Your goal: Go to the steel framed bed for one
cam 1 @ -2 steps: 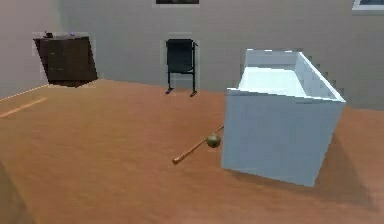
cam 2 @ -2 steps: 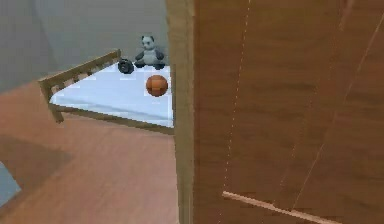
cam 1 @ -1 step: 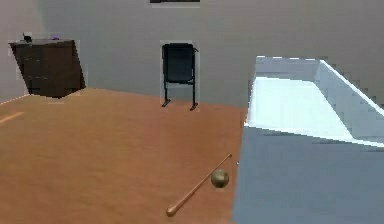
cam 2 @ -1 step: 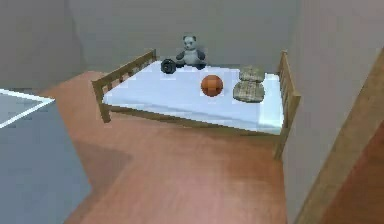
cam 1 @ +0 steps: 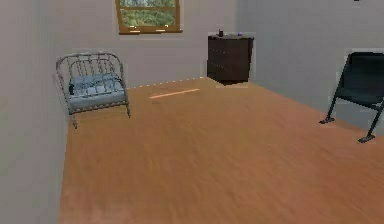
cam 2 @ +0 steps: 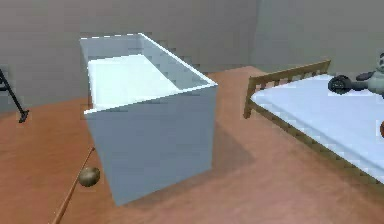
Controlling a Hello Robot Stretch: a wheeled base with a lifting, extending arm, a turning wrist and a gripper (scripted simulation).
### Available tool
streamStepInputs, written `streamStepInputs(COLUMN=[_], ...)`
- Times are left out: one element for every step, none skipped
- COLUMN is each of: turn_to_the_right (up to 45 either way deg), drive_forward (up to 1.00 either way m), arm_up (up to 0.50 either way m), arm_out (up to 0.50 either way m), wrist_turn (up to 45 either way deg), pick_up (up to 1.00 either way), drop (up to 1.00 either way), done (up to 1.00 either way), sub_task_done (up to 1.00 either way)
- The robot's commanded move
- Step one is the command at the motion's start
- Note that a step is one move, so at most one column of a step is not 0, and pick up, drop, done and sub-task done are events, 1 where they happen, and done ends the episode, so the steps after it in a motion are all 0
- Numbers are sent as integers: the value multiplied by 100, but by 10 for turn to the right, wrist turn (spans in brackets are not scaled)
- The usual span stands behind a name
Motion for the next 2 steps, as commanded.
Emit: streamStepInputs(turn_to_the_right=[-240,0], drive_forward=[0,100], arm_up=[0,0], arm_out=[0,0], wrist_turn=[0,0], pick_up=[0,0], drop=[0,0], done=[0,0], sub_task_done=[0,0])
